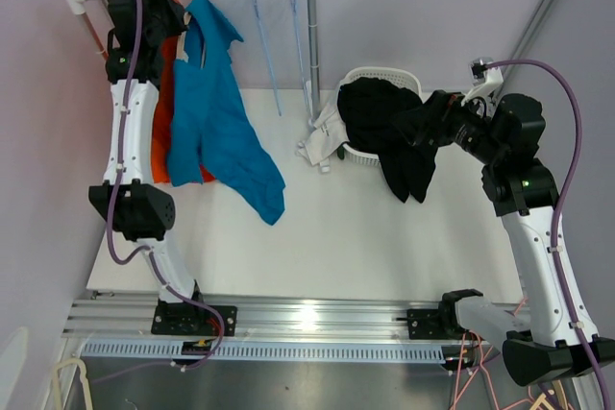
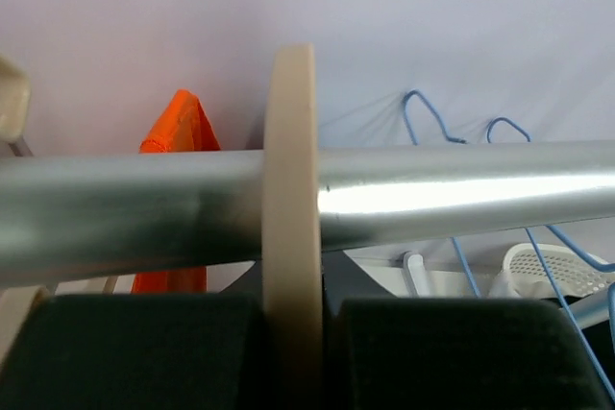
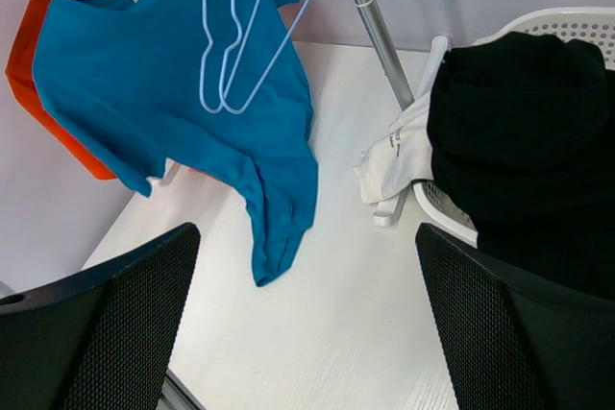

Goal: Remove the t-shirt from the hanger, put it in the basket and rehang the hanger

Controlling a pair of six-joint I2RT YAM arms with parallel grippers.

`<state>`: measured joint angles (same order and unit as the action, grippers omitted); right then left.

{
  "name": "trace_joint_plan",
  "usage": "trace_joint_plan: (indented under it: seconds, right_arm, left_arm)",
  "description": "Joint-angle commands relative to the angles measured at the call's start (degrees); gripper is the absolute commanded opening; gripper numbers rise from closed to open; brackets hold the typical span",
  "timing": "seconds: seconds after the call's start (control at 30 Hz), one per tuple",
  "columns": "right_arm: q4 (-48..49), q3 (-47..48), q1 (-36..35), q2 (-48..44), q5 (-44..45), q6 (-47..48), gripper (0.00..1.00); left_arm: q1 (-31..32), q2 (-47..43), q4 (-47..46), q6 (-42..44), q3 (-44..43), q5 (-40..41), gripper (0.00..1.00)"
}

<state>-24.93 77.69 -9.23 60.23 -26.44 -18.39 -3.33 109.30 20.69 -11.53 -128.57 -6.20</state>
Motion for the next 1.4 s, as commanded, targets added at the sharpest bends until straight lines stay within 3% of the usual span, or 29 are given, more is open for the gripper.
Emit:
trace_joint_plan:
  seconds: [0.0,0.33,0.47,0.5,0.6,0.67,0.7,0.73,0.77,0.8,0.83,0.93,1.07,1.1,1.2,1.37]
  right_arm:
    - [1.5,0.4,0.1,-0.2,-0.6,0.5,1.0]
    - [1.3,0.0,-0.5,-0.4,-2.2,-0.2,0.99]
    - [4.4,-1.7,-3.3,-0.1,-7.0,3.3,1.0]
    - [6.4,-2.1,-5.6,0.2,-8.2,4.5,0.99]
    - [8.4,-2.1,-12.2,0.8,-7.8,10.5,0.99]
    - [8.8,-1.4,-16.3,2.3,-10.4,14.2,0.99]
    - [9.9,-1.1,-19.0,2.9,-11.2,15.3,0.99]
    - [10.4,-1.0,-24.8,3.9,-12.0,17.7,1.0]
    - [10.9,-1.1,-28.2,4.5,-12.2,18.4,0.99]
    - [11.9,-1.6,-31.3,5.2,-12.1,20.6,0.99]
    - [12.9,-1.9,-37.9,6.4,-11.5,21.7,1.0]
    - [21.4,-6.0,-48.1,7.6,-7.2,23.1,0.99]
    - [37.1,-10.8,-56.0,10.7,-2.4,20.1,0.99]
    - [41.8,-11.0,-57.3,11.6,0.0,19.2,1.0]
    - [46.2,-9.0,-60.5,16.7,3.3,18.8,0.99]
    - [46.1,-0.6,-61.6,25.6,1.9,16.0,0.99]
  left_arm:
    - [1.2,-1.0,0.4,0.5,-3.8,1.2,0.01]
    - [8.5,-12.4,1.5,4.4,-2.7,5.9,0.01]
    - [11.8,-18.9,-2.7,5.9,3.2,12.6,0.01]
    - [12.7,-23.4,-5.0,6.6,10.2,14.4,0.01]
    - [15.1,-30.1,-7.9,6.8,15.7,17.7,0.0]
    - [15.7,-30.6,-2.4,3.0,12.5,20.2,0.01]
    - [16.0,-30.1,6.5,1.7,10.4,21.4,0.0]
    - [16.8,-28.4,11.2,0.4,4.1,23.0,0.0]
    - [17.3,-27.8,14.9,-1.4,3.1,26.6,0.01]
    - [18.0,-27.6,20.0,-1.9,2.5,28.4,0.01]
    - [19.7,-28.5,21.7,-2.8,3.0,31.0,0.01]
    - [21.8,-32.1,26.0,-7.4,9.2,37.3,0.01]
    - [22.1,-35.6,30.5,-15.4,16.1,38.0,0.01]
    - [22.1,-36.6,29.9,-15.9,21.4,37.6,0.0]
    - [22.3,-41.3,26.4,-17.0,29.3,36.5,0.01]
    - [23.0,-43.6,26.1,-17.7,33.7,37.6,0.01]
